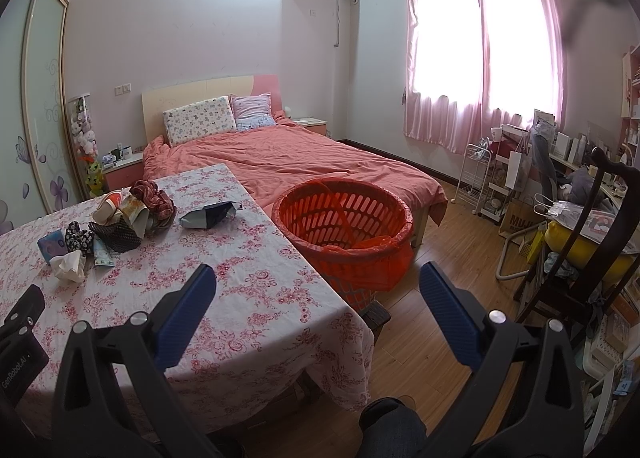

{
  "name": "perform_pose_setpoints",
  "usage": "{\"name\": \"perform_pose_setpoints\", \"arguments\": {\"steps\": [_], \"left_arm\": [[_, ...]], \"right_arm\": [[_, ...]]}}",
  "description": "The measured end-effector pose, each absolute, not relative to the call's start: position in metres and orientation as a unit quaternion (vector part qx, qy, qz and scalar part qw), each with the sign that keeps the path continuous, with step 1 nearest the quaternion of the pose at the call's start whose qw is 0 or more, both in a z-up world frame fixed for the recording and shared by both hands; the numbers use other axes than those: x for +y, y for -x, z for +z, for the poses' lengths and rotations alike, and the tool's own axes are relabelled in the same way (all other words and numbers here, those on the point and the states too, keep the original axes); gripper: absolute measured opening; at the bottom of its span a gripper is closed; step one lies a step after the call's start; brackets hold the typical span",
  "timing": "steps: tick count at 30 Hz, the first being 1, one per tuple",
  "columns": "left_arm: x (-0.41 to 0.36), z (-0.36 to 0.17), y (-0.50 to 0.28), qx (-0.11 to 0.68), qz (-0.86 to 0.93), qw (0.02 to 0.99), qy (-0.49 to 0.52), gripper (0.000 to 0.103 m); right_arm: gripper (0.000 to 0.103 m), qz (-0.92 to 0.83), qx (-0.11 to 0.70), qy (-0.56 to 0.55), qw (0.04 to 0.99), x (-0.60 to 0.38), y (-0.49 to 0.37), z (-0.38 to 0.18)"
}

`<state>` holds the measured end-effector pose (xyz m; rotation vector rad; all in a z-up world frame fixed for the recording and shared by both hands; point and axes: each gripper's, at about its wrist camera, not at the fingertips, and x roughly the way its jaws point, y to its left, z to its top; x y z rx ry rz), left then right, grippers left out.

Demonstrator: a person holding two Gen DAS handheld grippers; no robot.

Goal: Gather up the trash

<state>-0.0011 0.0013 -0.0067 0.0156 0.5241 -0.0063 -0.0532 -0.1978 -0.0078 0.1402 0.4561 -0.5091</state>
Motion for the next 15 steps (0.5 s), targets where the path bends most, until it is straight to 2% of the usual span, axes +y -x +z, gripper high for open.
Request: {"name": "perform_pose_setpoints", "arguments": {"steps": [15], "left_arm": [[0.004, -0.027, -0.006, 0.265, 0.001, 0.964, -0.007, 0.101]], "right_arm": [[0.099, -0.249, 0.226, -0.069, 0.939, -0.198, 0.049, -0.009]]}}
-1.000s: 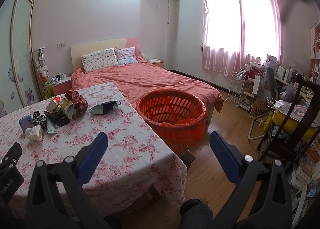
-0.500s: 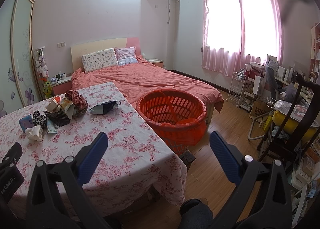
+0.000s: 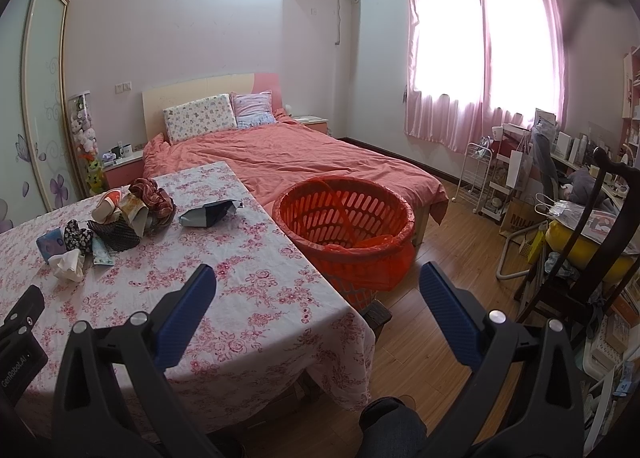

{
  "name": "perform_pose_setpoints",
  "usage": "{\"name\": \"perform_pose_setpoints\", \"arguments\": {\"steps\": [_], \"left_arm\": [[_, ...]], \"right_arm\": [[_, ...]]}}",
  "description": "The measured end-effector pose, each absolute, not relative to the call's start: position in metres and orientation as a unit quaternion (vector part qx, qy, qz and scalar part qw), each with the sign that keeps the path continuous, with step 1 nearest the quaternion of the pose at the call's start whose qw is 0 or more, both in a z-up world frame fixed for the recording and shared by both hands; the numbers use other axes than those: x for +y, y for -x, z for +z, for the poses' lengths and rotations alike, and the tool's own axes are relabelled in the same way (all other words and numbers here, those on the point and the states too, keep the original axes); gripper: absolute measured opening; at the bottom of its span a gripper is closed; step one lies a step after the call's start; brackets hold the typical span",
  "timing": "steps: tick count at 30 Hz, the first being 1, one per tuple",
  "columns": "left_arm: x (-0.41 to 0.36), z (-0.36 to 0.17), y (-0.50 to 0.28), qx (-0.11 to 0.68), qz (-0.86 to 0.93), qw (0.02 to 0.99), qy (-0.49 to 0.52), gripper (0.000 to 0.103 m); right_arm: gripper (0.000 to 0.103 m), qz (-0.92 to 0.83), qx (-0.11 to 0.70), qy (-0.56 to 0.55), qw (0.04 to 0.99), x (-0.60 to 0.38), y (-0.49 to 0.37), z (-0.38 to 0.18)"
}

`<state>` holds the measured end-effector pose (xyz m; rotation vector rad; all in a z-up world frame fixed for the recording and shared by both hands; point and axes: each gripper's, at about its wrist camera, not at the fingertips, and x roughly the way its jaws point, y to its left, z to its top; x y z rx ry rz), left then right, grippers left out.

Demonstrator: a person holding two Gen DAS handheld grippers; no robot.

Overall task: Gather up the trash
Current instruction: 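Grasp the white tissue with the left tool while the right grasps the blue wrapper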

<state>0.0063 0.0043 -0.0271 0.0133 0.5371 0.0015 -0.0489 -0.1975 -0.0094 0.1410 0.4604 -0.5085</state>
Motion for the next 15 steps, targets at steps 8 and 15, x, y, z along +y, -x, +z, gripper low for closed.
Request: {"name": "perform_pose_setpoints", "arguments": {"steps": [8, 15], "left_arm": [[0.03, -0.037, -0.036, 0.295, 0.039, 0.955, 0.021, 0.101], [0.064, -0.049, -0.089, 0.318, 0.067, 0.945, 0.037, 0.101]], "right_arm": [[0.099, -0.232, 0.239, -0.075, 0.94, -0.204, 0.027, -0.017], [0.099, -0.204, 0.267, -0.072, 0.939, -0.206, -0.029, -0.037]]}}
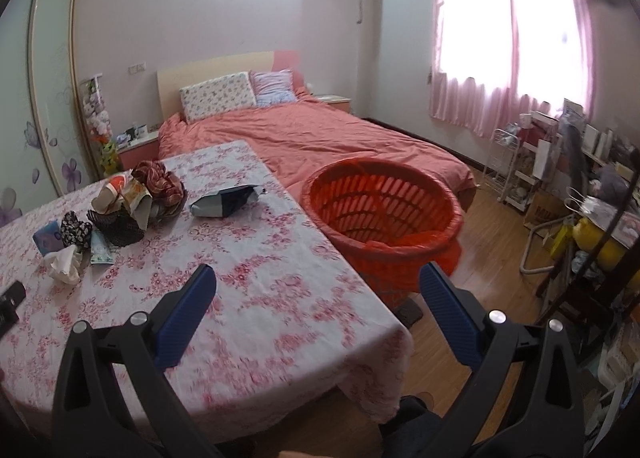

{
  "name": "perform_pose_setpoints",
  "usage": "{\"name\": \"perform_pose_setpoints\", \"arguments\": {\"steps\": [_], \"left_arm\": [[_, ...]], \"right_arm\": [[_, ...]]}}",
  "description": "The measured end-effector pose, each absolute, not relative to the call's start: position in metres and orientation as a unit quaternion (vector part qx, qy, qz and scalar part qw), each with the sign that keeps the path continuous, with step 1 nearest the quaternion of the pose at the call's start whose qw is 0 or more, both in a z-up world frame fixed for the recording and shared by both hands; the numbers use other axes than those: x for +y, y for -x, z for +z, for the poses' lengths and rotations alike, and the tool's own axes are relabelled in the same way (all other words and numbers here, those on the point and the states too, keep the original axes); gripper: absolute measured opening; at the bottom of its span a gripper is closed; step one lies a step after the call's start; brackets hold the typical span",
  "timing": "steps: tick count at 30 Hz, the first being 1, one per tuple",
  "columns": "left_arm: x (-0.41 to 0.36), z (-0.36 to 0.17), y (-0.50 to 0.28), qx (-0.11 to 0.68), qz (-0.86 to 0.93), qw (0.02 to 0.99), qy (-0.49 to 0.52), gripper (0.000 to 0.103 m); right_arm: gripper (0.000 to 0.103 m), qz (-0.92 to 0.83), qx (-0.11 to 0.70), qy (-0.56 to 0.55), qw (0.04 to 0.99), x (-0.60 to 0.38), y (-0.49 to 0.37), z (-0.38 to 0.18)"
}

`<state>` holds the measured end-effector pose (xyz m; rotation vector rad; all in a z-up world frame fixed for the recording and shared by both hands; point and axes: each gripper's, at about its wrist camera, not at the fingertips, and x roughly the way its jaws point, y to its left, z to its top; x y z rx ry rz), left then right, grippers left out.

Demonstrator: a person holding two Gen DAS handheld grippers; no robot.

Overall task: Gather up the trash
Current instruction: 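Grasp the white tissue with the left tool while the right grasps the blue wrapper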

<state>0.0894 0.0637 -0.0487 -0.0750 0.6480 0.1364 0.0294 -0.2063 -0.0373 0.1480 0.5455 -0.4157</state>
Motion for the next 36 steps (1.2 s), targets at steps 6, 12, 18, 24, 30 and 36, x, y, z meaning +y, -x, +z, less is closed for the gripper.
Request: {"name": "perform_pose_setpoints", "arguments": {"steps": [6, 12, 18, 24, 30, 36], "left_arm": [[0.067, -0.059, -0.14, 0.354, 0.045, 0.933, 0.044, 0.101], [0.06, -0.064, -0.17, 0.36, 0.046, 0.931, 0.026, 0.101], [0.058, -0.074, -0.191, 0.375, 0.052, 0.925, 0.018, 0.101], [0.065, -0.083, -0.2, 0.388, 0.056, 0.92, 0.014, 0.101], [0.078, -0.085, -0.201, 0.39, 0.064, 0.919, 0.014, 0.101], [0.092, -0.085, -0.204, 0.394, 0.061, 0.917, 0.03, 0.099]], "right_arm": [[0.099, -0.17, 0.291, -0.082, 0.938, -0.21, -0.088, -0.048], [0.099, -0.142, 0.289, -0.07, 0.944, -0.212, -0.161, -0.058], [0.085, -0.128, 0.314, -0.08, 0.937, -0.224, -0.242, -0.07], [0.074, -0.1, 0.361, -0.087, 0.923, -0.226, -0.291, -0.089], [0.061, -0.037, 0.409, -0.1, 0.906, -0.216, -0.284, -0.104], [0.068, -0.026, 0.403, -0.077, 0.912, -0.195, -0.277, -0.104]]}}
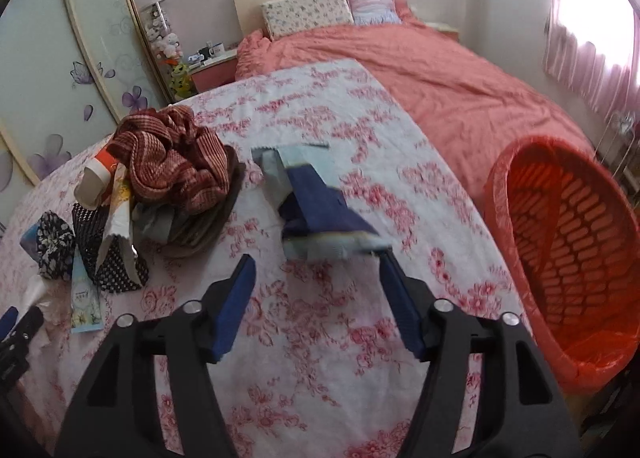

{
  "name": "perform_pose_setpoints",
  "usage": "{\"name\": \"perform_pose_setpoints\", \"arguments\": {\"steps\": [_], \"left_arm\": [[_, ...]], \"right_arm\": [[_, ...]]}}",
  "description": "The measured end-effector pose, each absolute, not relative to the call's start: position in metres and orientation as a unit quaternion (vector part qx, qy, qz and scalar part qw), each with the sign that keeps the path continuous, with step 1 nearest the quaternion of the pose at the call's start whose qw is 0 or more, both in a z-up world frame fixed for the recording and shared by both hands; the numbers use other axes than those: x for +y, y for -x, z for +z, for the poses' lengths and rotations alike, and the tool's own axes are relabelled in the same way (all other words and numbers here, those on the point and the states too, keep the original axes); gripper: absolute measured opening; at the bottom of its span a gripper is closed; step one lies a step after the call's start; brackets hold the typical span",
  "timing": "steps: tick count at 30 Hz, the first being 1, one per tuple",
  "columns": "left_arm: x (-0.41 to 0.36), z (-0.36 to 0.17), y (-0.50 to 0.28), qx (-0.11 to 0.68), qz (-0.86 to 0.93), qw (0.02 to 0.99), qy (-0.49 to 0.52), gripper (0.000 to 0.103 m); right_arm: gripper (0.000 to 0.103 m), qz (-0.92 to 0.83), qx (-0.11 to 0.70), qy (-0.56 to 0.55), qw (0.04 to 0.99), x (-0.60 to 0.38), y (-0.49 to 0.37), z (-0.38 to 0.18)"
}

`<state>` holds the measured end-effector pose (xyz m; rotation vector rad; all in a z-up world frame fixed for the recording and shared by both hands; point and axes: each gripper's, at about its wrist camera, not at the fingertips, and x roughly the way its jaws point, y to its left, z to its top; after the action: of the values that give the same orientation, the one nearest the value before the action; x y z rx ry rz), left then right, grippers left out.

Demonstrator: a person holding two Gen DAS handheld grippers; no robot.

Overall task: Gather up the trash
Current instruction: 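Grasp the white tissue with the left tool while the right grasps the blue wrapper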

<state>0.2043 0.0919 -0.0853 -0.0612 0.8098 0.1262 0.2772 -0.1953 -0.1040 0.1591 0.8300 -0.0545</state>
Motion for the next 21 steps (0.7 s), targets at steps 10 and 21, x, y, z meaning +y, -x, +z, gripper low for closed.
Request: {"name": "perform_pose_setpoints", "arguments": {"steps": [10, 21], "left_arm": [[0.098, -0.088, -0.206, 0.396, 0.033, 0.916, 0.046, 0.086], [0.101, -0.091, -0.211, 0.402, 0.011, 0.914, 0.051, 0.056]], "right_arm": [[0.078, -0.055, 0.38, -0.046, 0.922, -0.195, -0.309, -0.095], [0.036, -0.015, 0.409, -0.022, 0.912, -0.183, -0.318, -0.107]]}}
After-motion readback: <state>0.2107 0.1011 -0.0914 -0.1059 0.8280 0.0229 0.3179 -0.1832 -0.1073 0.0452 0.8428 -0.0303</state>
